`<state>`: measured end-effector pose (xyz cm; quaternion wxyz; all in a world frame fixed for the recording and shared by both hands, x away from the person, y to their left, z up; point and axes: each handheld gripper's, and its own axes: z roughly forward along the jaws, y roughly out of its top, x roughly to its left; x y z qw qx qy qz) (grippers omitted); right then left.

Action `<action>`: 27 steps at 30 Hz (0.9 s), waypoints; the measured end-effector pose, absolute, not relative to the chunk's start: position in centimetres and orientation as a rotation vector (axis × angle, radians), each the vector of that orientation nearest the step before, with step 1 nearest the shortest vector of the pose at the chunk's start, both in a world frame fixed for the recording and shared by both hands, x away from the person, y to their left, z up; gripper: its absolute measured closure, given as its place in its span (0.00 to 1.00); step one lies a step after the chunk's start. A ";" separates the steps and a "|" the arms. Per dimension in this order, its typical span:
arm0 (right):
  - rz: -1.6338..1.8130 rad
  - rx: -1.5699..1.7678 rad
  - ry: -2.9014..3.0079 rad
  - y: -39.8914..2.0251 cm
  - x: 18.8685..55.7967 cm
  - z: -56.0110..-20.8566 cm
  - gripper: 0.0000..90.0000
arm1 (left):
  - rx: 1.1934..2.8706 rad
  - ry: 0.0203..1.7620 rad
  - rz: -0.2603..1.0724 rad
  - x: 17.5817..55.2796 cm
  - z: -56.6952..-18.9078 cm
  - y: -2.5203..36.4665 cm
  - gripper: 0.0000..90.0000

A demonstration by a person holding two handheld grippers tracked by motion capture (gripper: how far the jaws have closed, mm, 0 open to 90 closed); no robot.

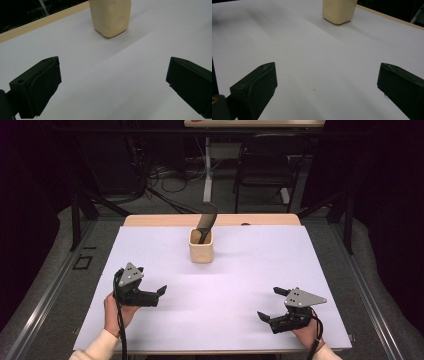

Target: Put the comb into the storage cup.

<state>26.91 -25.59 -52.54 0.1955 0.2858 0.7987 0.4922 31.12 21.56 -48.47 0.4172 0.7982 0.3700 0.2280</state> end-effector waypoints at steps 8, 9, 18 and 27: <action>1.381 0.802 2.237 -25.7 27.0 -52.6 0.02 | 1.980 0.962 0.579 29.8 -49.8 22.4 0.00; 1.378 0.802 2.238 -25.7 27.0 -52.6 0.02 | 1.976 0.966 0.581 29.6 -49.9 22.6 0.00; 1.379 0.799 2.240 -25.6 27.0 -52.6 0.02 | 1.979 0.995 0.580 28.4 -51.3 23.5 0.00; 1.373 0.804 2.245 -25.7 27.0 -52.7 0.02 | 1.975 0.992 0.580 27.5 -52.2 23.8 0.00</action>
